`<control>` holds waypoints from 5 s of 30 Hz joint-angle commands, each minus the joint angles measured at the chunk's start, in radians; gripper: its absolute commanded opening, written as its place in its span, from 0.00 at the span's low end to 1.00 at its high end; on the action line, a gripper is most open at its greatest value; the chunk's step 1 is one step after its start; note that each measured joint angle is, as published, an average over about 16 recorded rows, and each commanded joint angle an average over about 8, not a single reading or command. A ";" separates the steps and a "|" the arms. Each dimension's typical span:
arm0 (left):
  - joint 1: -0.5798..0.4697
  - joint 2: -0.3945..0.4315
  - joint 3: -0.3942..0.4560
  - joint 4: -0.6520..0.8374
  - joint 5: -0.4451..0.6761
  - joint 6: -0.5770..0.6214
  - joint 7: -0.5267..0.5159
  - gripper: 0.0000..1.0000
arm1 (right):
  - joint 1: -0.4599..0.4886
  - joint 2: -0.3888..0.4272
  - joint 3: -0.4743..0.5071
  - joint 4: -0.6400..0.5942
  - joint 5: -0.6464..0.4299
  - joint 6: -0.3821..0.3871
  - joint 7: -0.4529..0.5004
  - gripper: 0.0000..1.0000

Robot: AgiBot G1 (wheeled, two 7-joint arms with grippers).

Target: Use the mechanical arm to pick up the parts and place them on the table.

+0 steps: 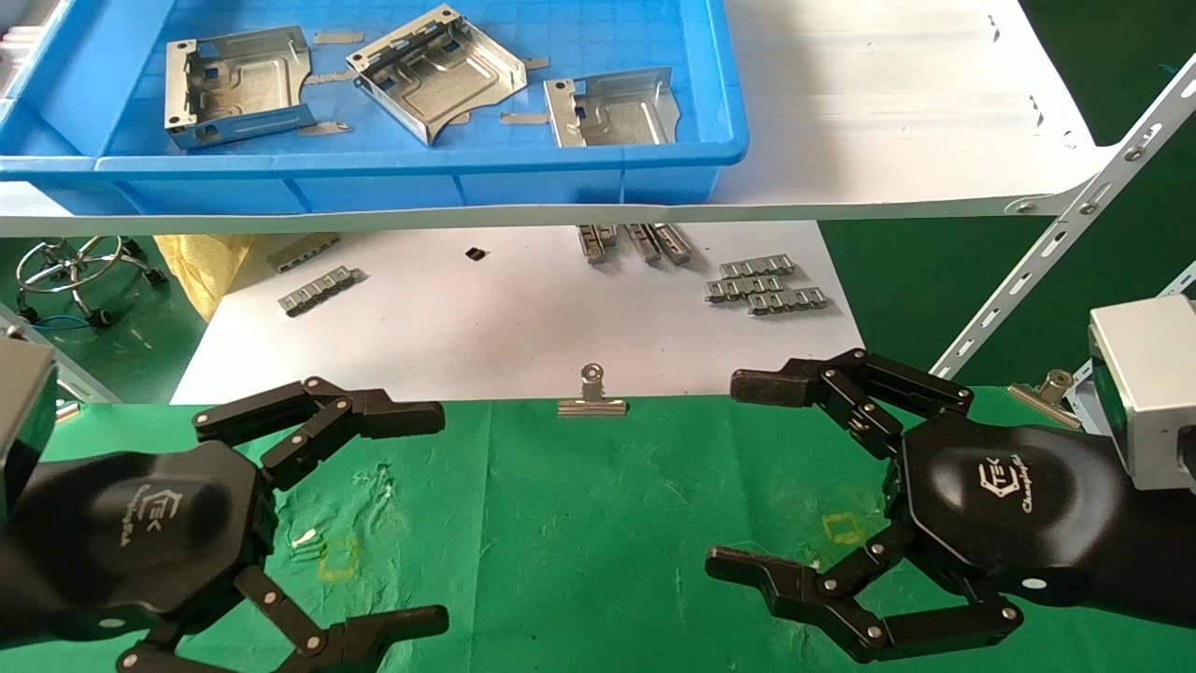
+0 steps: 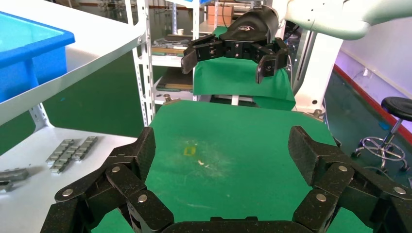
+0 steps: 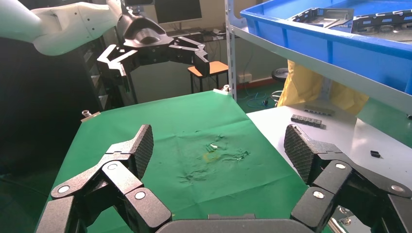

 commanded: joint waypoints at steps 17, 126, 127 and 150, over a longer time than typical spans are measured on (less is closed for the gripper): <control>0.000 0.000 0.000 0.000 0.000 0.000 0.000 1.00 | 0.000 0.000 0.000 0.000 0.000 0.000 0.000 0.87; -1.024 0.595 0.320 1.250 0.697 -0.483 0.086 0.00 | 0.000 0.000 0.000 0.000 0.000 0.000 0.000 0.00; -1.025 0.595 0.320 1.252 0.697 -0.484 0.088 0.00 | 0.000 0.000 0.000 0.000 0.000 0.000 0.000 0.00; -1.075 0.534 0.256 1.199 0.600 -0.231 0.184 0.00 | 0.000 0.000 0.000 0.000 0.000 0.000 0.000 1.00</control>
